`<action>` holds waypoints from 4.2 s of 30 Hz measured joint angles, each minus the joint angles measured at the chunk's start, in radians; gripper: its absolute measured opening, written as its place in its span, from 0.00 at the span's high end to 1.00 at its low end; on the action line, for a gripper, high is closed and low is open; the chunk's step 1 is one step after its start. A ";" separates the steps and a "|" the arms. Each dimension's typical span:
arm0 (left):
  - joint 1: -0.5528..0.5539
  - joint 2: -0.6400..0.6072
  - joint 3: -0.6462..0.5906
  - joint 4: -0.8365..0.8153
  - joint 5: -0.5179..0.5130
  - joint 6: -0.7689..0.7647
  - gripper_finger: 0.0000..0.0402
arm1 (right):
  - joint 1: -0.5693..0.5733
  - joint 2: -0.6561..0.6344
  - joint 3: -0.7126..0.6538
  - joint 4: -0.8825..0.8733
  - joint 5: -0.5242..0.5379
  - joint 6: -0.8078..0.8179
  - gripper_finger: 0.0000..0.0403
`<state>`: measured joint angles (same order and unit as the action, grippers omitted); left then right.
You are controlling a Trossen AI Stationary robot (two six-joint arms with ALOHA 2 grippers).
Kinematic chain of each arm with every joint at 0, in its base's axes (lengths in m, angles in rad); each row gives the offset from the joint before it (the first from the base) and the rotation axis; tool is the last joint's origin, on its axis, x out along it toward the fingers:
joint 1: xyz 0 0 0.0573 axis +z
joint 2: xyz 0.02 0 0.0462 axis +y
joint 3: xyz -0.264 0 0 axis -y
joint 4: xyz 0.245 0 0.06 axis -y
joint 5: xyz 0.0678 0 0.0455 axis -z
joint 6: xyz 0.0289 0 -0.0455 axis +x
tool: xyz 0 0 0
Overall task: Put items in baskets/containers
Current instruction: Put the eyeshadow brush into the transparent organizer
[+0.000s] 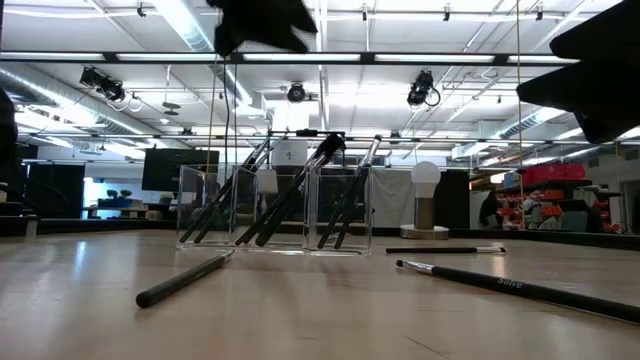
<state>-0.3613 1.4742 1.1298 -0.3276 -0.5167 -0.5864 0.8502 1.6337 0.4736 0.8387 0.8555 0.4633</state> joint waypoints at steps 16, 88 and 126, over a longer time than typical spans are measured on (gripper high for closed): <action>-0.459 0.199 0.010 0.046 0.043 -0.360 0.80 | -0.009 0.000 0.000 -0.002 0.000 0.000 0.51; -0.448 0.629 0.008 -0.085 -0.446 -0.731 0.67 | -0.012 0.000 -0.001 -0.003 0.000 -0.009 0.51; -0.408 0.541 0.006 0.034 -0.387 -0.477 0.96 | -0.012 0.000 -0.001 -0.010 0.000 -0.004 0.51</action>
<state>-0.7694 2.0148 1.1355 -0.2936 -0.9033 -1.0637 0.8383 1.6337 0.4725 0.8284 0.8555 0.4595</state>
